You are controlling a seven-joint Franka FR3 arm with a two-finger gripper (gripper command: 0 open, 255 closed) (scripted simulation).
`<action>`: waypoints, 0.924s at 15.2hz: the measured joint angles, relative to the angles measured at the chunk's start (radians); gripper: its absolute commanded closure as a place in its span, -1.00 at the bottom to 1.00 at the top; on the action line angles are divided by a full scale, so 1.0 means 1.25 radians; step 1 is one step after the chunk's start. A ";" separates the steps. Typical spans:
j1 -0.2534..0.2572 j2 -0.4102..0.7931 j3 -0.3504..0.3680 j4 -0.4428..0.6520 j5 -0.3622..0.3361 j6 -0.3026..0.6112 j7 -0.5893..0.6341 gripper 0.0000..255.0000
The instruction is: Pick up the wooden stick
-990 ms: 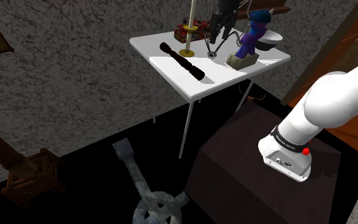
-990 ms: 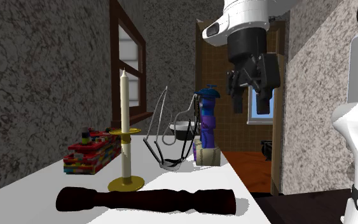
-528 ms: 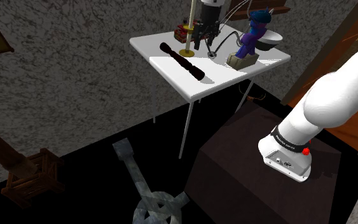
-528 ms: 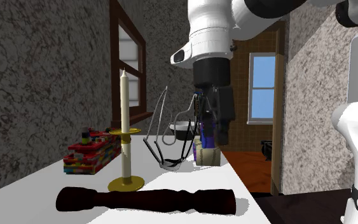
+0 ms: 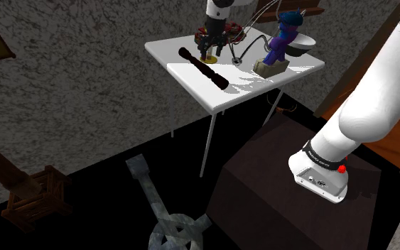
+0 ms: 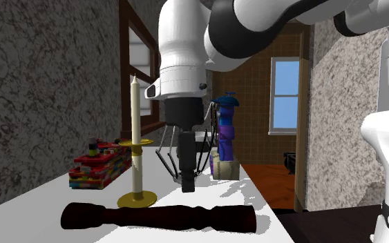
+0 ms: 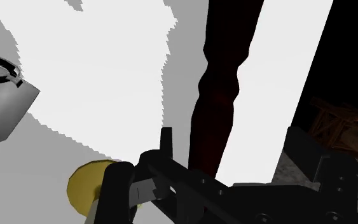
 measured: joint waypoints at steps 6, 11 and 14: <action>0.000 0.139 -0.002 0.111 -0.001 0.031 0.015 -1.00; 0.000 0.168 -0.001 0.096 0.000 0.076 0.014 -1.00; 0.000 0.175 -0.001 0.089 0.000 0.089 0.014 1.00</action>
